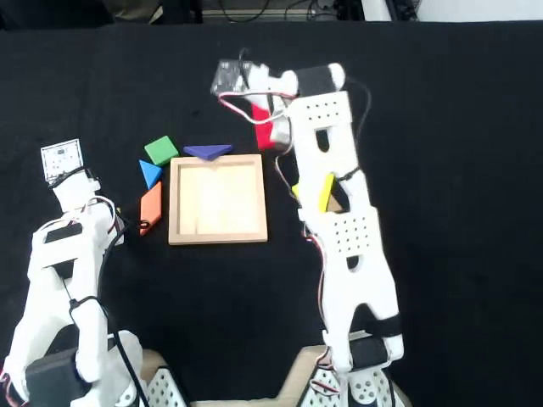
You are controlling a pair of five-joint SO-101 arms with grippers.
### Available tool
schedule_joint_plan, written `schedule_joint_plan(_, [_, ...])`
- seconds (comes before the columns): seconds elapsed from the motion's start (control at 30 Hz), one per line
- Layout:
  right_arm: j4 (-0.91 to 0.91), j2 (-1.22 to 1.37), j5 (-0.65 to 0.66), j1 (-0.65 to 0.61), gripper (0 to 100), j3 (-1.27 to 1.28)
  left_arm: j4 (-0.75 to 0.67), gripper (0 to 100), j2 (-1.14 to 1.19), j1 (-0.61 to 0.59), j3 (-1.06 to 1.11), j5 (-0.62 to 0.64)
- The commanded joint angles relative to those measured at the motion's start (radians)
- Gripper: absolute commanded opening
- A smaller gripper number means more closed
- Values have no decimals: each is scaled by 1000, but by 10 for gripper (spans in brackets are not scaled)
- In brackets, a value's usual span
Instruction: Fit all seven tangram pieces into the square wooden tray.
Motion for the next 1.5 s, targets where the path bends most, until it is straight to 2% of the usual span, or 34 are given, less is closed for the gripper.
schedule_joint_plan(0.0, [38, -216, -18, -20, 11, 64, -17, 127, -3, 1, -10, -2])
schedule_joint_plan(0.13, [38, -444, -20, -86, 11, 320, -17, 127, -3, 1, -10, -2])
schedule_joint_plan(0.37, [-2, -736, -20, -285, 11, 892, -17, 127, -8, -4, -5, 3])
schedule_joint_plan(0.5, [-170, -753, -21, -344, 11, 1156, -17, 127, -9, -4, -4, 3])
schedule_joint_plan(0.6, [-327, -733, -72, -376, 11, 1303, -17, 127, -9, -4, -4, 3])
schedule_joint_plan(0.7, [-419, -711, -89, -384, 11, 1372, -17, 127, -6, -4, -5, 3])
schedule_joint_plan(0.9, [-420, -730, -91, -341, 11, 1385, -17, 127, -5, -4, -8, 3])
schedule_joint_plan(1.0, [-356, -760, -91, -362, 11, 1408, -17, 127, -3, -4, -8, 3])
schedule_joint_plan(1.1, [-222, -812, -104, -442, 18, 1411, -17, 127, -3, -4, -10, 3])
schedule_joint_plan(1.23, [-158, -897, -276, -517, 132, 1428, -17, 130, -12, -21, -4, 12])
schedule_joint_plan(1.3, [-157, -937, -290, -545, 178, 1477, -17, 130, -12, -65, -8, 66])
schedule_joint_plan(1.37, [-161, -980, -247, -597, 144, 1572, -17, 130, -12, -110, -12, 117])
schedule_joint_plan(1.47, [-256, -1029, -209, -675, 5, 1728, -18, 130, -14, -159, -13, 160])
